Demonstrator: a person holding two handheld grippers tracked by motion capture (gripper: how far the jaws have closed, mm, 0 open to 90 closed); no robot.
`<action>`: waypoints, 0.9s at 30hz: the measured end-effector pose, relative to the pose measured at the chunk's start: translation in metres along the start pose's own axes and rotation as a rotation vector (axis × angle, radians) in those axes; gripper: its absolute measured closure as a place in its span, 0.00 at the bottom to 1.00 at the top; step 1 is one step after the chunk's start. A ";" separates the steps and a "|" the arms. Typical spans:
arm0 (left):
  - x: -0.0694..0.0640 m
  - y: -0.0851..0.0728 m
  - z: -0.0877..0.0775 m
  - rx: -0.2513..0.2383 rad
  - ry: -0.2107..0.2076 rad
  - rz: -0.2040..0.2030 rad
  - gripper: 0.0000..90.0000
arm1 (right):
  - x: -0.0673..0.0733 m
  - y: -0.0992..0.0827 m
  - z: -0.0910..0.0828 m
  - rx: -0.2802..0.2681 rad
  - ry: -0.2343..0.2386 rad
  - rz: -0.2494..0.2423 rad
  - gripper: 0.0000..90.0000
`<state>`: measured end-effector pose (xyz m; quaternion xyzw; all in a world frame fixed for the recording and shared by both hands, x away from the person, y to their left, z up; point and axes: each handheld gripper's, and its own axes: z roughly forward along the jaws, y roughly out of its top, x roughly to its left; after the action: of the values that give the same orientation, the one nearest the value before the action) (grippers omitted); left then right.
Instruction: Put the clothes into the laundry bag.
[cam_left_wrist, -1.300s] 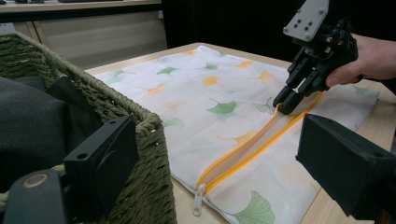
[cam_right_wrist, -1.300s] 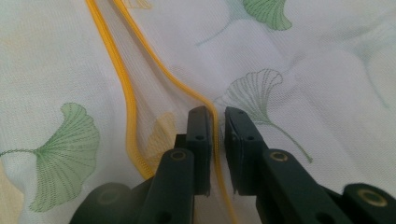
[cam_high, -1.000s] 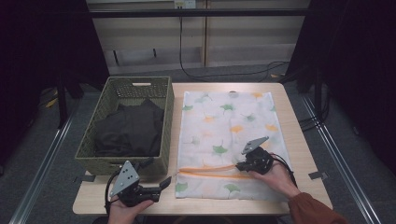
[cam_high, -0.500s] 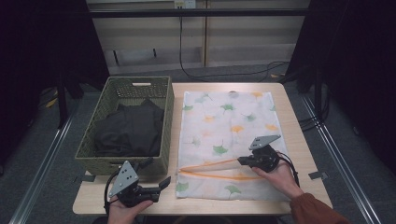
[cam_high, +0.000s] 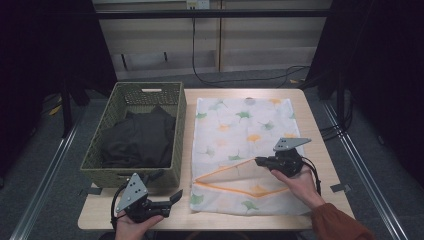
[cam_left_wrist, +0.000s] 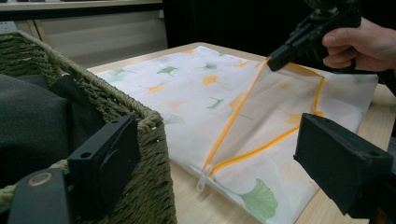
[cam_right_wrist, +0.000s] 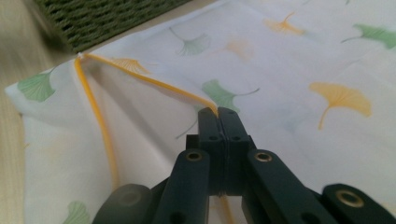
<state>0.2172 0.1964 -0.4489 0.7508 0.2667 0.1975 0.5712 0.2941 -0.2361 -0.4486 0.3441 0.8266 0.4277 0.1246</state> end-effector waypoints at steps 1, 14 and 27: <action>0.000 0.000 -0.001 -0.002 0.002 0.002 0.15 | -0.001 0.002 -0.002 -0.014 0.004 0.003 1.00; -0.002 0.002 -0.002 -0.002 -0.019 0.005 0.16 | -0.011 0.021 -0.010 -0.123 -0.033 0.031 1.00; 0.007 0.012 -0.005 0.013 0.011 -0.001 0.14 | -0.014 0.049 -0.016 -0.234 -0.058 0.028 1.00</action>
<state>0.2215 0.2016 -0.4358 0.7531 0.2715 0.1995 0.5650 0.3194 -0.2360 -0.4017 0.3510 0.7620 0.5129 0.1816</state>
